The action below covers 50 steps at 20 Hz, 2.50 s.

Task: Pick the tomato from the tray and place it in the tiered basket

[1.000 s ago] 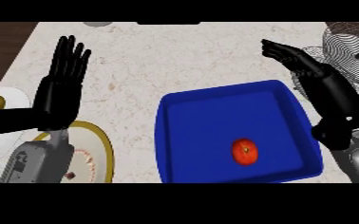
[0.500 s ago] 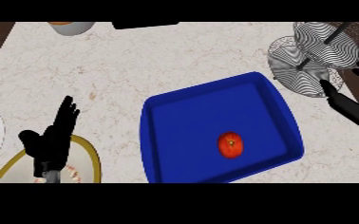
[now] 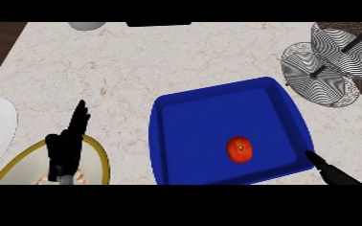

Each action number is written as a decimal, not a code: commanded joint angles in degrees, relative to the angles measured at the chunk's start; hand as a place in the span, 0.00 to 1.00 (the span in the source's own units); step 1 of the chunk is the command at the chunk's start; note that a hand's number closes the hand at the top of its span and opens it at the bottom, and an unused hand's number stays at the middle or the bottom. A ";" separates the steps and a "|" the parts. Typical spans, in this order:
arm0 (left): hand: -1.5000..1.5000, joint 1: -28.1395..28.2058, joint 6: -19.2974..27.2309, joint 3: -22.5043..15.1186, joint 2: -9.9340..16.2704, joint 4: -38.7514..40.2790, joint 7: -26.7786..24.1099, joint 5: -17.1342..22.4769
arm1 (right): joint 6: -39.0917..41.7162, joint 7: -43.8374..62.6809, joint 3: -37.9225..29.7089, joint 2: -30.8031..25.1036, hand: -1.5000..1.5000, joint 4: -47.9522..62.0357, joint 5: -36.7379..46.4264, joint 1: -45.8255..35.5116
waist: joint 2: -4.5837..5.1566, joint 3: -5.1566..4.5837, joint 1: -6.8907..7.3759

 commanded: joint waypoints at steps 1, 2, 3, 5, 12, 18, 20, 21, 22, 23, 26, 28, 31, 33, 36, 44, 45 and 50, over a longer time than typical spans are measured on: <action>0.50 1.45 0.42 -1.99 -1.42 0.47 0.00 -1.12 | 2.89 9.60 8.36 -5.26 0.00 -6.47 6.99 10.02 | 0.53 -0.57 1.32; 0.50 1.09 -0.33 -2.57 -1.44 1.66 0.08 -1.35 | 3.39 13.40 7.58 -8.46 0.00 -6.61 9.16 9.24 | 0.91 -0.60 2.05; 0.50 0.86 0.24 -2.30 -1.00 0.87 0.41 -1.79 | 4.62 16.14 7.72 -11.06 0.00 -8.03 10.95 10.81 | 0.88 -0.60 2.29; 0.50 0.84 0.29 -2.79 -2.38 1.36 0.35 -1.40 | 6.53 20.53 9.61 -14.65 0.00 -9.86 15.61 13.54 | 1.08 -0.75 2.55; 0.50 -0.36 -0.47 -3.47 -1.23 -0.09 2.82 -2.35 | 10.47 44.63 12.30 -19.30 0.00 -19.42 34.03 14.15 | 1.26 -0.63 4.43; 0.50 2.39 0.99 -5.99 -3.66 -0.94 0.79 -4.49 | 17.82 61.96 19.09 -15.34 0.00 -20.52 46.67 4.96 | 0.99 -0.41 5.28; 0.50 0.71 -0.52 -4.90 -3.39 0.33 1.36 -3.15 | 19.87 66.27 22.08 -12.41 0.00 -18.73 50.30 -0.01 | 1.05 -0.40 5.21; 0.50 -1.05 0.90 -4.55 -3.96 2.54 1.17 -4.33 | 21.67 67.15 23.27 -11.87 0.00 -17.59 52.42 -1.59 | 1.13 -0.42 4.85; 0.50 -0.69 0.51 -4.37 -3.79 0.88 1.63 -3.70 | 23.65 68.22 24.85 -10.91 0.00 -16.41 54.64 -3.36 | 1.01 -0.39 5.09; 0.50 0.28 0.08 -3.96 -3.58 1.63 1.47 -3.18 | 24.87 68.48 26.24 -9.49 0.00 -13.26 55.13 -3.33 | 1.07 -0.37 5.16; 0.50 -0.95 -0.64 -3.92 -3.41 3.11 0.79 -3.62 | 30.88 72.36 28.86 -6.24 0.00 -11.30 57.69 -5.75 | 1.15 -0.40 4.74; 0.50 0.35 0.39 -5.00 -4.17 0.43 1.99 -4.05 | 32.99 73.88 29.19 -2.65 0.00 -6.66 58.69 -9.38 | 1.14 -0.31 5.69; 0.50 2.53 -0.77 -5.03 -3.15 -1.55 1.18 -3.78 | 37.48 76.26 30.81 0.78 0.00 -6.21 60.35 -9.94 | 0.75 -0.25 4.90; 0.50 -0.24 0.82 -4.53 -4.36 0.94 1.72 -4.75 | 39.38 77.40 30.66 5.75 0.00 -3.69 60.84 -14.57 | 0.93 -0.22 4.44; 0.50 -0.95 -0.25 -3.81 -4.44 2.14 2.23 -3.96 | 43.01 77.02 29.96 9.36 0.00 -2.75 61.28 -17.87 | 0.78 -0.18 3.66; 0.50 0.59 0.08 -2.88 -3.17 0.17 2.66 -4.37 | 48.21 74.67 26.39 17.26 0.00 8.79 61.95 -18.48 | 0.84 -0.13 3.70; 0.50 1.39 -0.46 -2.74 -2.33 -1.38 2.49 -4.27 | 49.63 75.41 25.76 17.67 0.00 7.28 62.04 -17.81 | 0.65 -0.12 3.58; 0.50 3.62 -0.98 -2.86 -2.57 -1.66 1.96 -4.04 | 53.79 75.39 21.93 20.43 0.00 7.68 60.72 -20.52 | 0.60 -0.10 3.68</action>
